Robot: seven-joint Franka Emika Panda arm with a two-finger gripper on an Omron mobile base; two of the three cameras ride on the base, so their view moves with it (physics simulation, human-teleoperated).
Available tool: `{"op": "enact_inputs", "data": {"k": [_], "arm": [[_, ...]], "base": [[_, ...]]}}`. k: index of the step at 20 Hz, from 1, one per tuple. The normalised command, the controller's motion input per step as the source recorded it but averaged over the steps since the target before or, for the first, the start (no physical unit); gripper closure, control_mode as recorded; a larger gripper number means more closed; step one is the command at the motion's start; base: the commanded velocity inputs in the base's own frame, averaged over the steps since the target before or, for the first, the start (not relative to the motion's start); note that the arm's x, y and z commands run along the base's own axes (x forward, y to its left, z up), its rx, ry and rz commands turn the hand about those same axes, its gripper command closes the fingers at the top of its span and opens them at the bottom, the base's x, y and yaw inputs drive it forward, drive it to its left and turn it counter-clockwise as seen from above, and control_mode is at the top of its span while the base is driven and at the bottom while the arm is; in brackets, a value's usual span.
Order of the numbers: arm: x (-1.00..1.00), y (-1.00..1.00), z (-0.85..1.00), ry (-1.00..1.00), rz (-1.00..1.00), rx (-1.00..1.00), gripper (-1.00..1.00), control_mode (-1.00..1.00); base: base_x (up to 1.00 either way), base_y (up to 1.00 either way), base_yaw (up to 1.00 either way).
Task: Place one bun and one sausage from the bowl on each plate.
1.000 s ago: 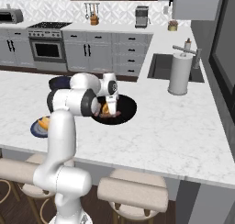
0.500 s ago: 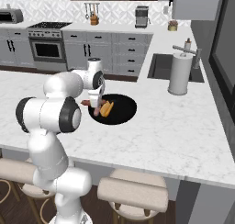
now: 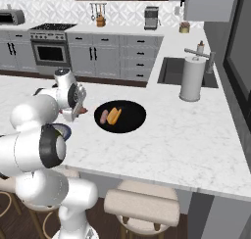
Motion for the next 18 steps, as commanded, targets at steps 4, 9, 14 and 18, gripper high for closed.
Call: {"op": "enact_inputs", "data": {"k": [4, 9, 14, 18], "arm": [[0.00, 1.00, -0.20, 0.04, -0.08, 0.11, 1.00, -1.00], [0.32, 1.00, -0.61, 0.13, -0.14, 0.26, 1.00, -1.00], [0.15, 0.29, -0.27, 0.21, 0.00, -0.05, 1.00, -1.00], [0.01, 0.00, -0.38, 0.19, 0.00, -0.08, 1.00, -1.00]], "base": [[0.00, 0.00, 0.00], [0.00, 0.00, 0.00], [0.00, 0.00, 0.00], [0.00, 0.00, 0.00]]}}
